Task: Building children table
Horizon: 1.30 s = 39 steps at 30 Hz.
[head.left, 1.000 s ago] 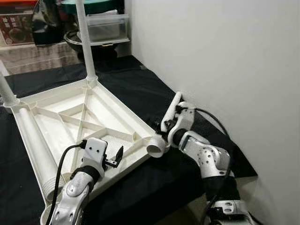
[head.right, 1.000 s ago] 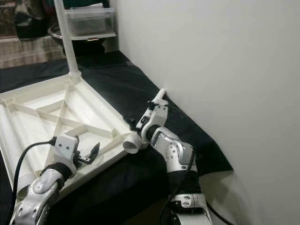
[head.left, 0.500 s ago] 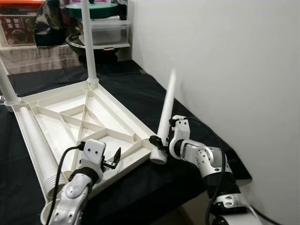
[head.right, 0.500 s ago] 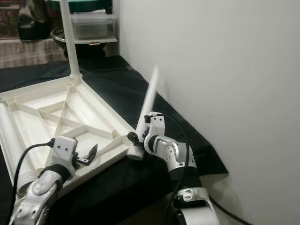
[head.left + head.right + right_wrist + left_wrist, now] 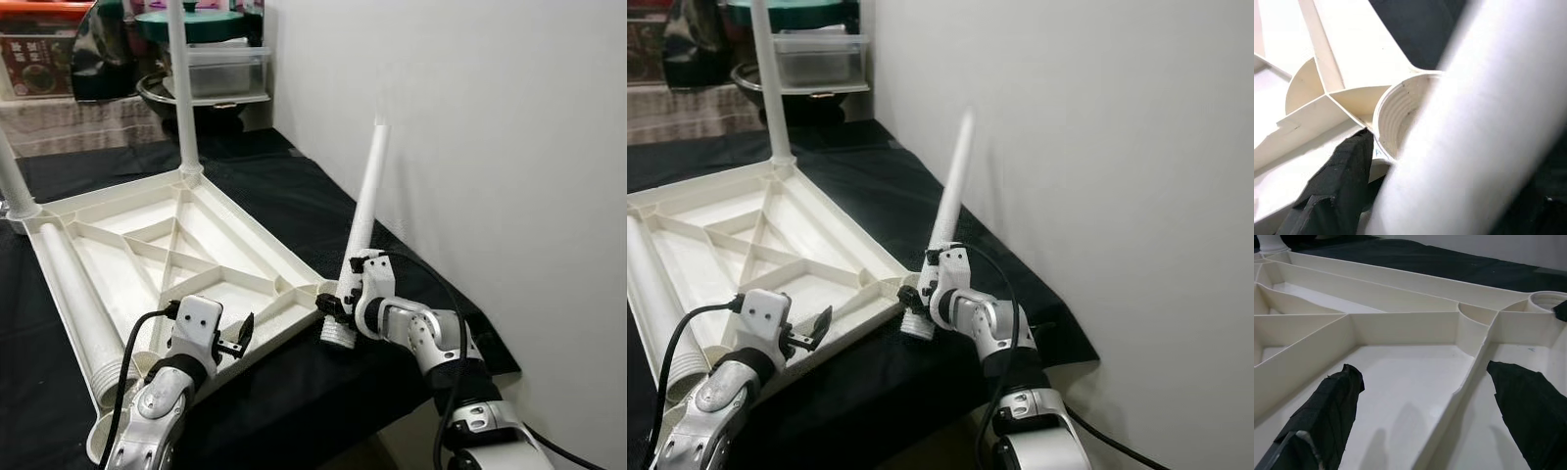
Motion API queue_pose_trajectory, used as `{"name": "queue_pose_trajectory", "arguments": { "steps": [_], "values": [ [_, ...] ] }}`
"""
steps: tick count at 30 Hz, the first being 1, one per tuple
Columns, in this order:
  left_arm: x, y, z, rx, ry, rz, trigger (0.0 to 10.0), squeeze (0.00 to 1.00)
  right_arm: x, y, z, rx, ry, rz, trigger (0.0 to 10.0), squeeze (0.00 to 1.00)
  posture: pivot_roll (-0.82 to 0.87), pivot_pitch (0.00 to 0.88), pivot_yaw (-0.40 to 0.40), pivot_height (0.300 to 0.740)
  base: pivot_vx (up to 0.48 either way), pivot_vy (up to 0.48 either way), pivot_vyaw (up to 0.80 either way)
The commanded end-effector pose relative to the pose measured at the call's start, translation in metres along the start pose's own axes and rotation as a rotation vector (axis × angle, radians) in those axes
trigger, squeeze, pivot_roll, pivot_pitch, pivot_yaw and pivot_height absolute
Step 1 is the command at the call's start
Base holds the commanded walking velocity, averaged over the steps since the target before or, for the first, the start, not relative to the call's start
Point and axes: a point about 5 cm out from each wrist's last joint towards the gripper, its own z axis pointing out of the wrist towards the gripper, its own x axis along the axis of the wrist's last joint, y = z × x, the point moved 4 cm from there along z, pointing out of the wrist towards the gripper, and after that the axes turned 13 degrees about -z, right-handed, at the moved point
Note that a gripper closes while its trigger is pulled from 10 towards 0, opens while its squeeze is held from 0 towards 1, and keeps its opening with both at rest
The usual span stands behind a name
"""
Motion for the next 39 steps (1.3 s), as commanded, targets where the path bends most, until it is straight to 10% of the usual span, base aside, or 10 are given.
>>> {"name": "queue_pose_trajectory", "arguments": {
  "steps": [1, 16, 22, 27, 39],
  "values": [
    [-0.005, 0.0, -0.001, 0.003, -0.017, 0.009, 10.0, 0.0, -0.016, 0.005, 0.003, -0.033, -0.045, 0.013, 0.0, 0.0, 0.01, 0.0, -0.131, 0.74, 0.0, 0.0, 0.0],
    [-0.006, -0.001, -0.001, -0.001, -0.023, 0.014, 10.0, 0.0, -0.008, 0.003, -0.001, -0.017, 0.056, 0.123, 0.0, 0.0, 0.01, 0.0, -0.116, 0.74, 0.0, 0.0, 0.0],
    [0.006, 0.009, 0.001, -0.079, 0.005, -0.077, 10.0, 0.0, 0.075, -0.002, -0.033, 0.131, 0.481, 0.174, 0.0, 0.0, 0.01, 0.0, -0.107, 0.74, 0.0, 0.0, 0.0],
    [0.027, 0.022, 0.0, -0.217, 0.052, -0.19, 10.0, 0.0, 0.118, -0.029, -0.069, 0.335, 0.721, 0.083, 0.0, 0.0, 0.01, 0.0, -0.101, 0.74, 0.0, 0.0, 0.0],
    [0.063, 0.053, -0.016, -0.542, 0.075, -0.291, 10.0, 0.0, 0.115, -0.084, -0.075, 0.501, 0.775, -0.03, 0.0, 0.0, 0.03, 0.0, -0.099, 0.74, 0.0, 0.0, 0.0]
  ]
}}
